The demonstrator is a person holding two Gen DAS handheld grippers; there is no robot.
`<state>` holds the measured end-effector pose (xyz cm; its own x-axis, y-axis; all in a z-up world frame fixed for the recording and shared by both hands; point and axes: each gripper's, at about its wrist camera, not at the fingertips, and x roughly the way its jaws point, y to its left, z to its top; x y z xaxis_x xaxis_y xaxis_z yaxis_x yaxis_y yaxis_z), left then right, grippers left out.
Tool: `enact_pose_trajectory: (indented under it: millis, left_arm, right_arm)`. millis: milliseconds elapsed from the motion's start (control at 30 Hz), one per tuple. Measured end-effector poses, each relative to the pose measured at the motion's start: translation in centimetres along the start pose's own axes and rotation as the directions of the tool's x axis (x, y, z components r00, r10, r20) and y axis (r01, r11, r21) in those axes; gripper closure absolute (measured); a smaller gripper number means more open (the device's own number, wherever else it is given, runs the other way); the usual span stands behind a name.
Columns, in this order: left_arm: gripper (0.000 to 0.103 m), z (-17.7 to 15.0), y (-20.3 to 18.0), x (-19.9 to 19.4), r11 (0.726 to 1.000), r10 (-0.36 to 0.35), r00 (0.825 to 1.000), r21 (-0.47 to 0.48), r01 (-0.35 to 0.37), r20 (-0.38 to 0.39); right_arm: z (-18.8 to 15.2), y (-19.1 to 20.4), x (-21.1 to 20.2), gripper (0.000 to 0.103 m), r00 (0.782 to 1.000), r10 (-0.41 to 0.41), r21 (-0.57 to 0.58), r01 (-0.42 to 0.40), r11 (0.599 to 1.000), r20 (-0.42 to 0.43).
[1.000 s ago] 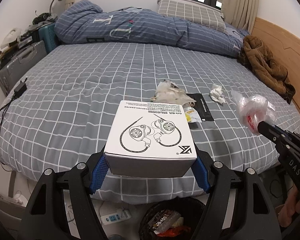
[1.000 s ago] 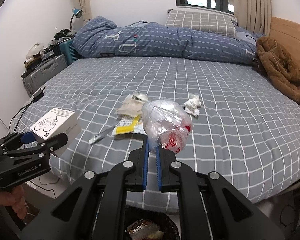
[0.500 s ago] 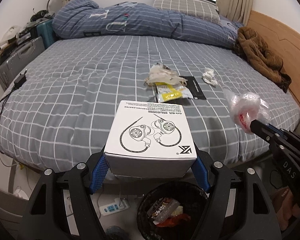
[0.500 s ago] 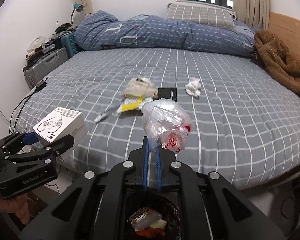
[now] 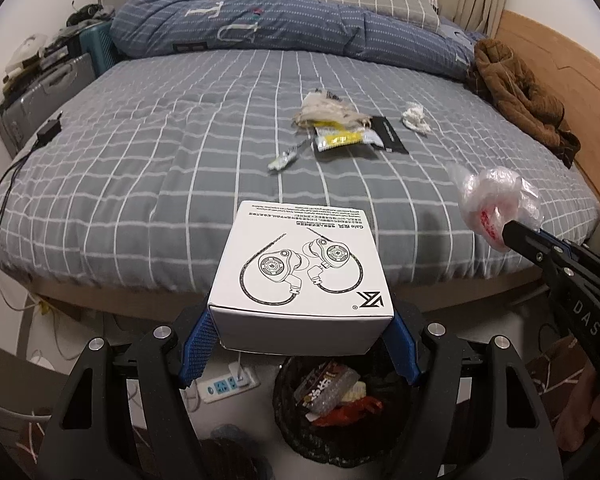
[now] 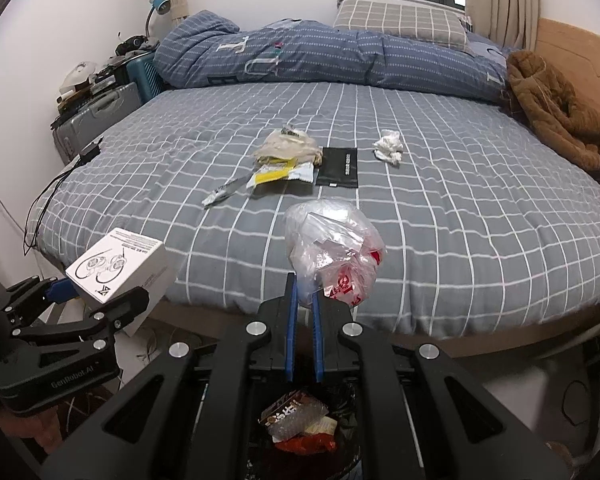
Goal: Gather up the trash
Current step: 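Lift the white box with the left gripper while the right gripper carries the clear bag toward the bin, then open the right gripper dropping the clear bag into the bin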
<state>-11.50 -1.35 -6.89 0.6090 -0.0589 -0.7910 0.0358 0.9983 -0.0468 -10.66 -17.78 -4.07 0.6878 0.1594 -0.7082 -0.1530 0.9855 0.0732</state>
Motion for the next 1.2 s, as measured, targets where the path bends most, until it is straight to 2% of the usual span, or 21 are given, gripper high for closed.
enact_pose_trajectory:
  millis: [300,567,767,867,1067,1200]
  left_arm:
    - [0.033,-2.2,0.3,0.1,1.0,0.0,0.999,-0.026,-0.001,-0.045]
    - [0.033,-4.5,0.3,1.7,1.0,0.009,0.995,-0.013,-0.01,-0.102]
    - [0.033,-6.2,1.0,4.5,1.0,0.025,0.986,-0.008,-0.026,-0.163]
    - [0.033,-7.0,1.3,5.9,1.0,0.03,0.981,-0.004,-0.031,-0.191]
    - [0.033,-8.2,1.9,8.5,1.0,-0.002,0.973,-0.021,-0.003,-0.233]
    - [0.033,-9.5,2.3,10.4,1.0,0.008,0.964,-0.011,-0.011,-0.266]
  right_arm:
    - [-2.6,0.4,0.4,0.096,0.998,0.009,0.017,-0.008,1.0,-0.064]
    - [-4.9,0.2,1.9,0.096,0.99,0.019,0.055,-0.012,0.998,-0.138]
    - [-7.1,0.4,5.2,0.096,0.974,0.003,0.039,0.006,0.999,-0.227]
    - [-8.1,0.5,6.5,0.096,0.968,0.023,0.039,-0.014,0.999,-0.249]
    - [-10.1,0.8,9.6,0.096,0.944,0.004,0.036,0.009,0.999,-0.33]
    - [-11.4,1.1,11.5,0.096,0.925,0.009,0.047,0.01,0.999,-0.381]
